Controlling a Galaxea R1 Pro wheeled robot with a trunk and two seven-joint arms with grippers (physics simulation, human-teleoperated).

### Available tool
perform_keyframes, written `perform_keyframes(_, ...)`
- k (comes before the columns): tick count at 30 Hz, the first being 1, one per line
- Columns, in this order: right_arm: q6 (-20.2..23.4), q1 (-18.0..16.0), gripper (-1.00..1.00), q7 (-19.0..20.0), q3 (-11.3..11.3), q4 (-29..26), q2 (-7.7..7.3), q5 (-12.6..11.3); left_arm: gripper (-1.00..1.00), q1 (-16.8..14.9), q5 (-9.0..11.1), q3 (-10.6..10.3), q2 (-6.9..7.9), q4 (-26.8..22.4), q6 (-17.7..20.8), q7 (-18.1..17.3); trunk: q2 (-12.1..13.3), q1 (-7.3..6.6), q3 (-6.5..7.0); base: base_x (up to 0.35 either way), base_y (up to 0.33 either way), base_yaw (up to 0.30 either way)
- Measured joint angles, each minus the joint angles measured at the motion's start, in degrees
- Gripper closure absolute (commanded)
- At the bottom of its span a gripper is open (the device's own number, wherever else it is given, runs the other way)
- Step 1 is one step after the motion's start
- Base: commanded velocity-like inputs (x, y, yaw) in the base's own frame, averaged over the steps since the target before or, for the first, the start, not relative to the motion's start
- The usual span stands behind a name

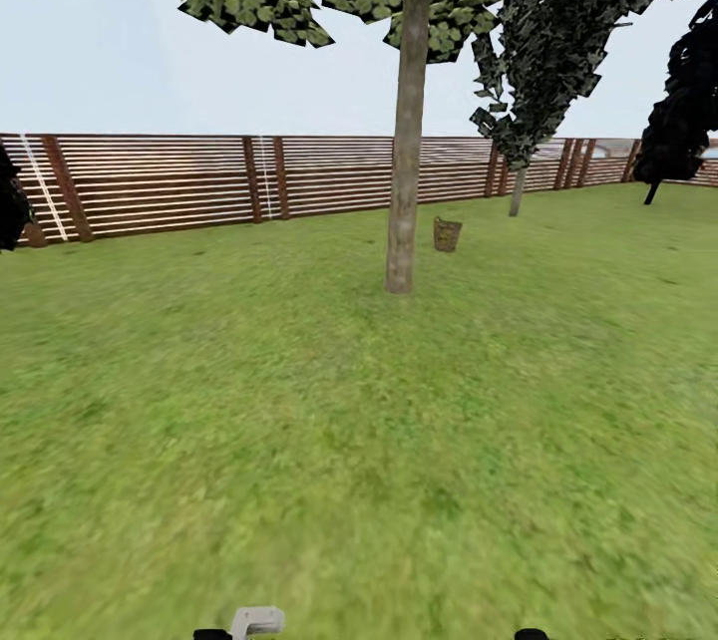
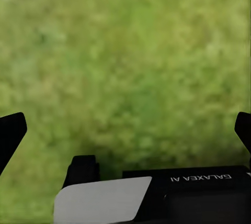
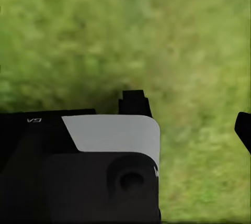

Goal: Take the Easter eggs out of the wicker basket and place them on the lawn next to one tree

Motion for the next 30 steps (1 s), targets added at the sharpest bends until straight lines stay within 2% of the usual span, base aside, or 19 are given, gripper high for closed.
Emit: perform_keyframes(30, -0.1, 0.1, -1.0, -0.1, -0.1, -0.2, -0.33, 0.0, -1.0, 0.0, 0.0, 0.0, 0.04, 0.0, 0.0, 0.0, 0.0, 0.0, -2.18, 0.0, 0.0, -0.134)
